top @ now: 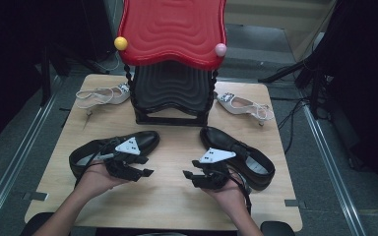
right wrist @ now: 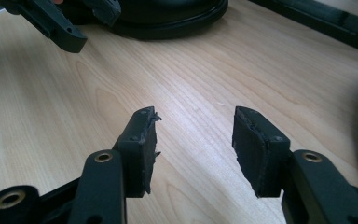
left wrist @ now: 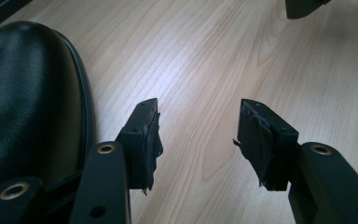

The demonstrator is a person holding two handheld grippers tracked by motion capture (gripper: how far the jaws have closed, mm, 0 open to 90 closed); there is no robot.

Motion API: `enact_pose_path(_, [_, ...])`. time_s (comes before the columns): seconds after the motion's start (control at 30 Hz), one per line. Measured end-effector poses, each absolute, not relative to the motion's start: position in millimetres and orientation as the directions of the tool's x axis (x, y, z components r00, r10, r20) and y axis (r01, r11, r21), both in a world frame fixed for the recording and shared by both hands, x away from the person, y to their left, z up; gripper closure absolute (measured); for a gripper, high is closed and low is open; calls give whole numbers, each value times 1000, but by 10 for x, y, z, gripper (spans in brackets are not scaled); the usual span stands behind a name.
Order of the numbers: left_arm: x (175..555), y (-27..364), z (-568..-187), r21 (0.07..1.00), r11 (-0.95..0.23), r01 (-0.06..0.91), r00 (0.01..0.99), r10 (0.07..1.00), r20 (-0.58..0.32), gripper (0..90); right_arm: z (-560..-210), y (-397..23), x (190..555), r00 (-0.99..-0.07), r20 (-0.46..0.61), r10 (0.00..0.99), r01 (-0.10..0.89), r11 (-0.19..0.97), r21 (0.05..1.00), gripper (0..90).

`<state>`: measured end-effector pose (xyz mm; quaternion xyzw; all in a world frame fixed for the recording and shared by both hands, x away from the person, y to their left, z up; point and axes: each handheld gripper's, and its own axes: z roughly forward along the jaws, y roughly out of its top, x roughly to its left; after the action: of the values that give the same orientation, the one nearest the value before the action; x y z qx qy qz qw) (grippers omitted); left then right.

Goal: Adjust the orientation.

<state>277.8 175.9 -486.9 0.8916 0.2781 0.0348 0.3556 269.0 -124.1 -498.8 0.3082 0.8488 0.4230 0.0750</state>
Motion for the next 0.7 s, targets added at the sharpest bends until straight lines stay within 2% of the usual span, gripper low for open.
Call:
enact_pose_path(0.33, [2770, 1810, -4836, 662, -587, 466, 843, 521, -132, 470, -4969, -1234, 2685, -813, 148, 563, 450, 448, 772, 571])
enact_pose_path(0.37, [2772, 1807, -4844, 660, -586, 470, 842, 522, -136, 469, -4962, -1225, 2697, -807, 158, 568, 467, 452, 760, 545])
enact_pose_path(0.47, [2768, 1784, -4869, 644, -602, 473, 845, 516, -138, 470, -4959, -1230, 2707, -802, 160, 576, 471, 444, 762, 544])
enact_pose_path(0.7, [2730, 1843, -4840, 643, -597, 480, 838, 528, -136, 469, -4934, -1248, 2731, -808, 183, 561, 474, 433, 767, 591])
